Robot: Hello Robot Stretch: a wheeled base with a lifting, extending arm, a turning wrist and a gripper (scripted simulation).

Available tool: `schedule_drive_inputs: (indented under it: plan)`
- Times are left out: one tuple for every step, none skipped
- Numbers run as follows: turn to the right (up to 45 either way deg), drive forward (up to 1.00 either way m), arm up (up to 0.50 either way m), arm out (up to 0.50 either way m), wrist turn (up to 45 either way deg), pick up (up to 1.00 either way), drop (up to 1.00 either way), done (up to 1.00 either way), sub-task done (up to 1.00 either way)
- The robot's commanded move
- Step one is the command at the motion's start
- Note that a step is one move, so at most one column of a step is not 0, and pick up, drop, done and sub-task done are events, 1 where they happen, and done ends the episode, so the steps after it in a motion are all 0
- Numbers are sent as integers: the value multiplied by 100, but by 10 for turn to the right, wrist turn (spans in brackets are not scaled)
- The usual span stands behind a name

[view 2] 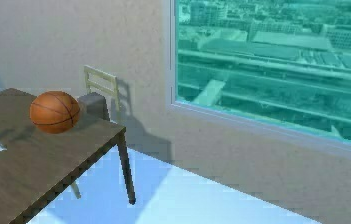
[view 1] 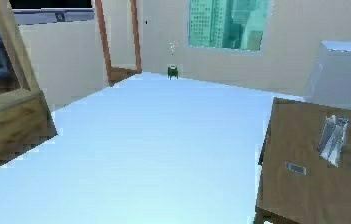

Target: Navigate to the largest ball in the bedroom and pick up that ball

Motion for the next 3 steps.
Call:
schedule_drive_inputs:
  plan:
    - [-270, 0, 0, 0, 0, 0, 0, 0, 0]
    - [450, 0, 0, 0, 0, 0, 0, 0, 0]
    - [90, 0, 0, 0, 0, 0, 0, 0, 0]
